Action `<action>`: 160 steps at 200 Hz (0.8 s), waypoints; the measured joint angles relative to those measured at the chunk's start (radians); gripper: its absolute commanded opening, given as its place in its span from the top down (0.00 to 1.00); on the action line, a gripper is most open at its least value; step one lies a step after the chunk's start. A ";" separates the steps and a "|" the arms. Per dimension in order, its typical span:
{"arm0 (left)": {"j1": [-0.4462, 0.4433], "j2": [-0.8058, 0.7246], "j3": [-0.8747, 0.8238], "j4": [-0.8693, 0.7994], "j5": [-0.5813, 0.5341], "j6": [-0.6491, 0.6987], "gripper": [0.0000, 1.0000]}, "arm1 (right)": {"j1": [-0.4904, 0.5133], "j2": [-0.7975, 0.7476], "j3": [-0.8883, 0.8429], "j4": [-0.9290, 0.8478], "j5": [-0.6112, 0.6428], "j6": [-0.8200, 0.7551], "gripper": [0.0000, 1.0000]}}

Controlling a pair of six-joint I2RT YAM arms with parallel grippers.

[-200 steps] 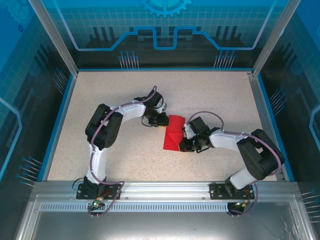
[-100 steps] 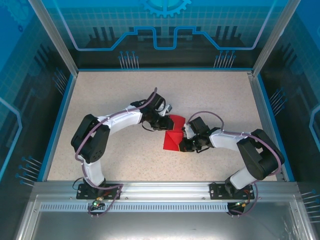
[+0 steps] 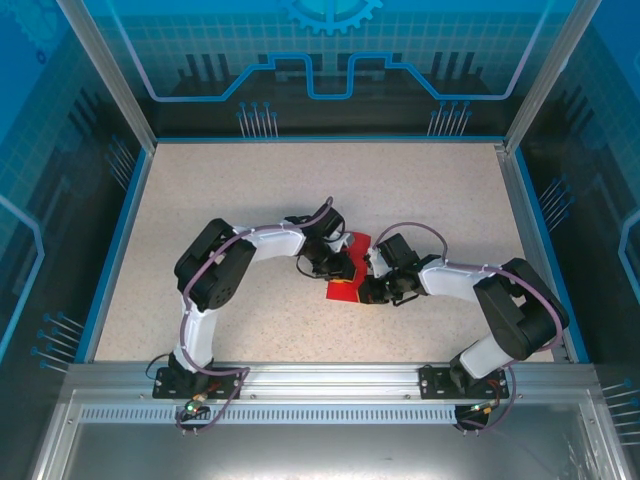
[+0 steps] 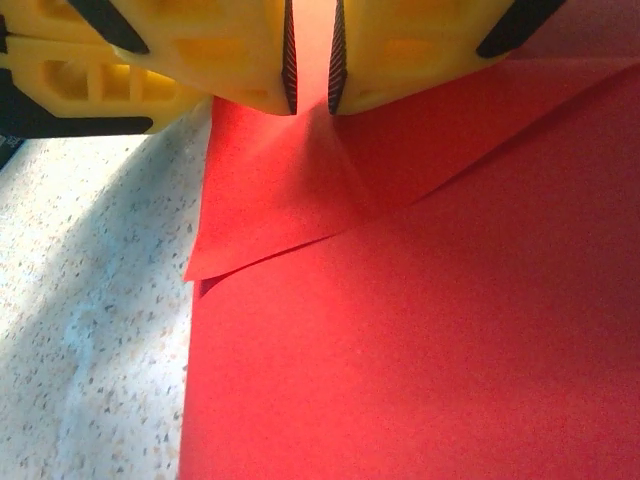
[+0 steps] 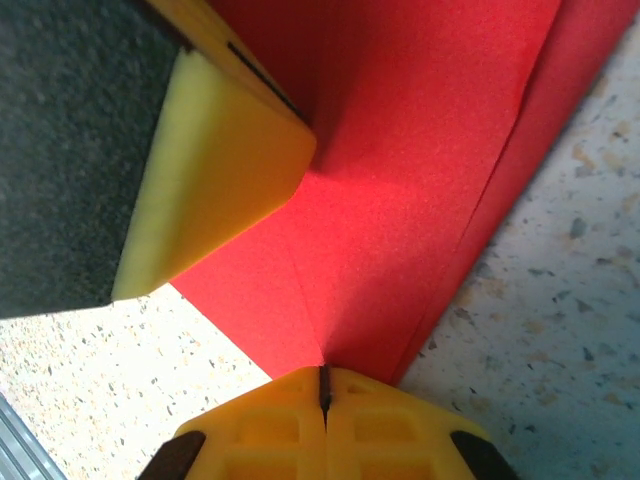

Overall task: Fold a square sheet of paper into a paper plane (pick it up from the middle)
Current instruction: Fold the triangle a second time at the center of the table.

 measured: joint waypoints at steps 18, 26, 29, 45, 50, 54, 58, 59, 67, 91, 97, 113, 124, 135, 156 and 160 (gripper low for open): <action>0.000 0.013 0.017 -0.001 -0.001 0.000 0.81 | 0.001 -0.001 0.000 -0.001 0.002 0.000 0.95; 0.000 0.018 0.023 -0.004 -0.001 0.001 0.81 | 0.001 -0.002 0.000 -0.002 0.002 0.000 0.95; 0.000 0.018 0.025 -0.006 0.000 0.001 0.81 | 0.001 -0.002 0.000 -0.002 0.002 0.000 0.95; 0.000 0.024 0.035 -0.016 -0.001 0.006 0.81 | 0.002 -0.006 0.000 -0.006 0.006 0.000 0.94; 0.000 0.025 0.037 -0.018 -0.001 0.008 0.81 | 0.002 -0.008 0.000 -0.008 0.010 0.000 0.94; 0.000 0.026 0.038 -0.019 -0.001 0.008 0.81 | 0.002 -0.010 0.000 -0.010 0.011 0.000 0.94; 0.000 0.026 0.038 -0.019 -0.001 0.009 0.81 | 0.002 -0.012 -0.001 -0.012 0.014 0.000 0.93; 0.000 0.026 0.038 -0.019 -0.001 0.009 0.81 | 0.002 -0.013 -0.001 -0.013 0.014 0.000 0.93; 0.000 0.027 0.039 -0.021 -0.001 0.014 0.81 | 0.002 -0.019 -0.002 -0.021 0.021 0.000 0.93; 0.001 0.027 0.039 -0.021 0.000 0.027 0.81 | 0.002 -0.054 -0.002 -0.073 0.034 0.004 0.90; 0.001 0.027 0.039 -0.021 0.000 0.027 0.81 | 0.001 -0.069 -0.003 -0.087 0.035 0.008 0.89; 0.001 0.027 0.042 -0.024 -0.001 0.027 0.81 | -0.020 -0.119 -0.003 -0.098 0.012 0.032 0.89; 0.001 0.027 0.043 -0.025 -0.001 0.028 0.81 | -0.049 -0.149 -0.004 -0.083 -0.014 0.053 0.89; 0.002 0.027 0.043 -0.025 -0.001 0.031 0.81 | -0.078 -0.166 -0.004 -0.054 -0.037 0.081 0.89; 0.003 0.027 0.042 -0.025 0.000 0.031 0.81 | -0.095 -0.151 -0.001 0.003 -0.069 0.123 0.90; 0.003 0.027 0.042 -0.024 0.000 0.031 0.81 | -0.095 -0.143 0.000 0.013 -0.077 0.129 0.90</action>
